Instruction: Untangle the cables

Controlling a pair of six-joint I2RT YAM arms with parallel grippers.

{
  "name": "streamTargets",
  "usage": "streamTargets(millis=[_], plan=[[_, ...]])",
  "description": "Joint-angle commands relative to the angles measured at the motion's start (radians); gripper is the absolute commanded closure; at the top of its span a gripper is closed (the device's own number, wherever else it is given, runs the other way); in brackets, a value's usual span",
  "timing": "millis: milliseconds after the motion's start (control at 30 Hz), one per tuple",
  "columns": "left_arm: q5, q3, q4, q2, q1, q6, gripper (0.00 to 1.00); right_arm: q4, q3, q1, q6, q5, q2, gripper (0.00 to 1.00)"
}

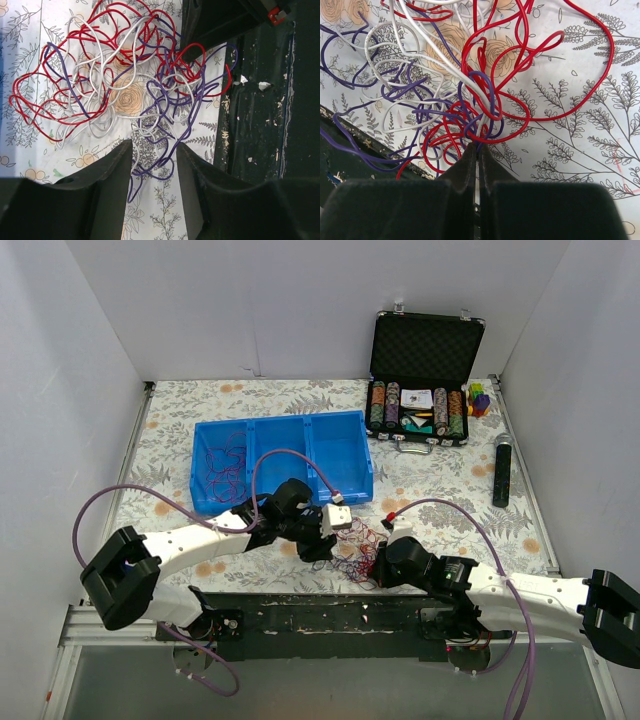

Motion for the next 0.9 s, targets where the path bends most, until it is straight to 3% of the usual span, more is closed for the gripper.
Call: streamTargets(millis=[0, 167, 600, 867], plan=[[0.009, -0.005, 0.012, -0.01, -0.014, 0.028, 0.65, -0.024, 0.019, 0.004, 0.0, 0.012, 0.005, 0.99], [-0.032, 0.009, 0.021, -0.019, -0.017, 0.05, 1.0, -0.018, 0.018, 0.005, -0.001, 0.009, 0.003, 0.99], [-0.118, 0.44, -0.263, -0.168, -0.017, 0.157, 1.0, 0.005, 0.004, 0.004, -0.003, -0.001, 0.046, 0.99], [-0.216, 0.665, -0.266, -0.238, -0.015, 0.211, 1.0, 0.022, 0.0, 0.004, -0.003, -0.011, 0.081, 0.99]])
